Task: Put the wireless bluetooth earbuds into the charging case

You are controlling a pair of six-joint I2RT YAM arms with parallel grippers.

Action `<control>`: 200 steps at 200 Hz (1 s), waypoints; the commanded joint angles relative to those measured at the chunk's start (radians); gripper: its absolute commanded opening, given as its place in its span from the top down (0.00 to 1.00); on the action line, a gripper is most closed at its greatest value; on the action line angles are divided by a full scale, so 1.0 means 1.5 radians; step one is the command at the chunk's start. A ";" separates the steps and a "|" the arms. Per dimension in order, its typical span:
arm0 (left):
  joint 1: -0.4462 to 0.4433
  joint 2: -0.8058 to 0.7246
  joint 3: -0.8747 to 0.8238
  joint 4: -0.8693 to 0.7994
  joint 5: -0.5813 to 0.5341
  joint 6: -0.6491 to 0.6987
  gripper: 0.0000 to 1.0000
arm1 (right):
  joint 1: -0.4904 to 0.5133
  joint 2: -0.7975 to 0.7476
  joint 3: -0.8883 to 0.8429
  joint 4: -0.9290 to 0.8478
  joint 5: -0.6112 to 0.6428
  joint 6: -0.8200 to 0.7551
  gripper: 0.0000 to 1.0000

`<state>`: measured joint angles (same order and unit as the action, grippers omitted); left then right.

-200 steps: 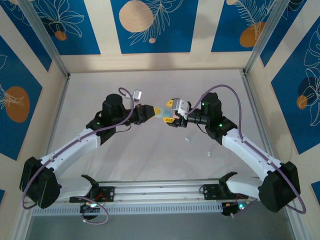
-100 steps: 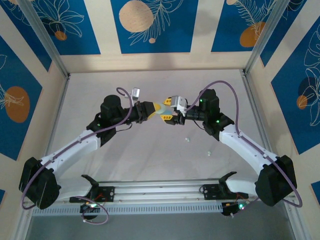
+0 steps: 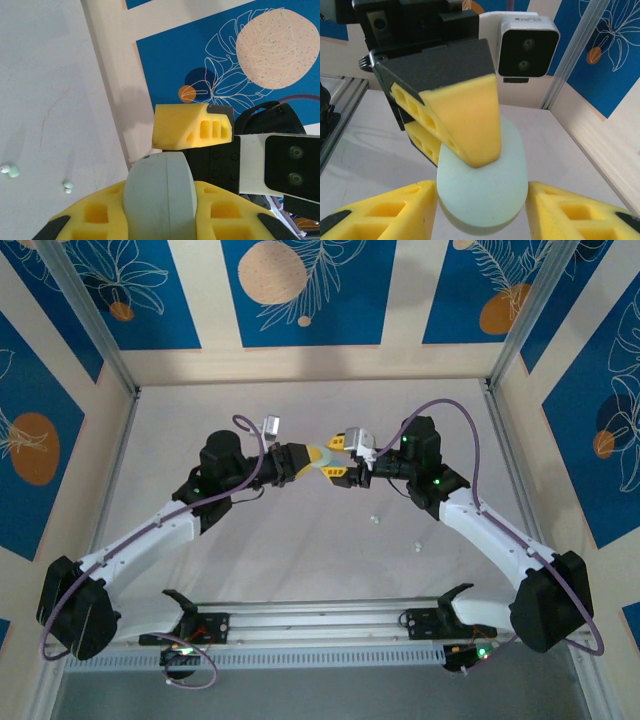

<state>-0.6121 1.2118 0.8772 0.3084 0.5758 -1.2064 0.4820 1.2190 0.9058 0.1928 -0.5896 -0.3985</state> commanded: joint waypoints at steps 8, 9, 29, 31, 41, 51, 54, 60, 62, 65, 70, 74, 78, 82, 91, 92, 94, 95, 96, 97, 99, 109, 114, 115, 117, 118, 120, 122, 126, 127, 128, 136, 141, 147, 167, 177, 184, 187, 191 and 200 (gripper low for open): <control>-0.010 -0.007 0.009 0.034 0.019 -0.004 0.92 | 0.001 0.014 0.028 0.022 -0.023 0.014 0.51; -0.010 -0.006 0.009 0.034 0.018 -0.003 0.91 | 0.001 0.014 0.028 0.022 -0.023 0.014 0.51; -0.009 -0.004 0.013 0.038 0.019 -0.005 0.91 | 0.001 0.020 0.030 0.018 -0.021 0.011 0.56; -0.010 -0.004 0.013 0.038 0.020 -0.005 0.91 | 0.001 0.020 0.030 0.018 -0.021 0.010 0.57; -0.009 -0.003 0.013 0.039 0.022 -0.005 0.91 | 0.000 0.020 0.030 0.016 -0.021 0.009 0.59; -0.010 -0.001 0.013 0.043 0.022 -0.005 0.90 | -0.002 0.019 0.032 0.007 -0.022 0.005 0.61; -0.010 0.000 0.014 0.045 0.024 -0.004 0.90 | -0.003 0.019 0.032 0.005 -0.022 0.005 0.62; -0.009 0.000 0.013 0.048 0.025 -0.004 0.88 | -0.005 0.017 0.032 0.003 -0.024 0.005 0.64; -0.009 0.000 0.013 0.051 0.025 -0.003 0.87 | -0.005 0.017 0.032 0.002 -0.024 0.007 0.64; -0.009 0.000 0.012 0.054 0.025 -0.002 0.86 | -0.006 0.016 0.032 0.001 -0.026 0.010 0.65; -0.010 0.000 0.011 0.060 0.026 -0.001 0.83 | -0.009 0.015 0.033 -0.003 -0.031 0.013 0.66; -0.010 -0.001 0.010 0.068 0.026 0.002 0.79 | -0.011 0.015 0.036 -0.008 -0.036 0.017 0.67; -0.009 -0.002 0.007 0.077 0.027 0.005 0.75 | -0.014 0.014 0.039 -0.015 -0.047 0.017 0.68; -0.010 -0.003 0.005 0.084 0.026 0.009 0.68 | -0.016 0.013 0.042 -0.023 -0.057 0.018 0.68; -0.010 -0.009 -0.001 0.097 0.020 0.027 0.52 | -0.021 0.014 0.051 -0.045 -0.080 0.024 0.70; -0.010 -0.010 -0.001 0.097 0.020 0.030 0.50 | -0.022 0.014 0.052 -0.047 -0.082 0.025 0.70; -0.010 -0.012 -0.002 0.097 0.018 0.038 0.48 | -0.024 0.014 0.054 -0.052 -0.089 0.027 0.70; -0.010 -0.013 -0.002 0.097 0.018 0.042 0.46 | -0.025 0.015 0.055 -0.055 -0.093 0.029 0.70; -0.010 -0.014 -0.002 0.097 0.018 0.046 0.45 | -0.025 0.015 0.057 -0.059 -0.096 0.030 0.70; -0.010 -0.016 -0.003 0.096 0.017 0.050 0.45 | -0.026 0.015 0.059 -0.061 -0.100 0.032 0.70; -0.009 -0.017 -0.004 0.093 0.016 0.061 0.43 | -0.028 0.016 0.063 -0.068 -0.108 0.033 0.71; -0.006 -0.029 -0.001 0.064 0.013 0.124 0.38 | -0.038 0.018 0.078 -0.100 -0.158 0.040 0.71; -0.005 -0.034 0.002 0.046 0.015 0.164 0.35 | -0.043 0.020 0.085 -0.114 -0.181 0.044 0.71; -0.004 -0.035 0.002 0.043 0.016 0.173 0.34 | -0.044 0.020 0.086 -0.117 -0.185 0.045 0.71; -0.004 -0.037 0.003 0.037 0.018 0.188 0.32 | -0.046 0.022 0.090 -0.122 -0.194 0.045 0.71; -0.003 -0.037 0.004 0.034 0.020 0.199 0.32 | -0.046 0.022 0.092 -0.125 -0.199 0.046 0.71; -0.003 -0.039 0.005 0.028 0.022 0.218 0.31 | -0.048 0.023 0.095 -0.131 -0.208 0.046 0.71; -0.002 -0.041 0.006 0.019 0.024 0.238 0.30 | -0.049 0.024 0.098 -0.138 -0.217 0.046 0.71; -0.003 -0.046 0.009 0.001 0.027 0.277 0.28 | -0.051 0.025 0.105 -0.150 -0.232 0.045 0.71; -0.003 -0.047 0.010 -0.003 0.027 0.288 0.28 | -0.052 0.026 0.106 -0.153 -0.234 0.045 0.71; -0.002 -0.048 0.010 -0.007 0.027 0.297 0.28 | -0.052 0.026 0.108 -0.155 -0.237 0.046 0.71; -0.002 -0.058 0.015 -0.046 0.033 0.385 0.26 | -0.058 0.030 0.120 -0.170 -0.254 0.051 0.72; -0.002 -0.066 0.017 -0.072 0.037 0.442 0.25 | -0.061 0.031 0.126 -0.182 -0.268 0.051 0.72; -0.003 -0.077 0.016 -0.094 0.034 0.513 0.24 | -0.065 0.035 0.134 -0.194 -0.282 0.050 0.72; -0.002 -0.116 -0.022 -0.089 0.025 0.685 0.23 | -0.070 0.044 0.159 -0.239 -0.316 0.032 0.72; -0.003 -0.129 -0.039 -0.073 0.021 0.735 0.23 | -0.069 0.047 0.169 -0.254 -0.322 0.028 0.72; -0.003 -0.132 -0.044 -0.065 0.024 0.765 0.23 | -0.068 0.050 0.176 -0.266 -0.325 0.021 0.72; -0.003 -0.131 -0.044 -0.060 0.029 0.776 0.23 | -0.068 0.051 0.179 -0.273 -0.325 0.018 0.72; -0.003 -0.129 -0.044 -0.054 0.036 0.785 0.23 | -0.066 0.052 0.182 -0.279 -0.324 0.014 0.72; -0.003 -0.121 -0.041 -0.041 0.056 0.803 0.23 | -0.062 0.053 0.184 -0.285 -0.321 0.009 0.72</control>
<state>-0.6147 1.0233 0.8284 0.2169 0.6022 -0.2775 0.3790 1.2869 1.1412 -0.1307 -1.0016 -0.3511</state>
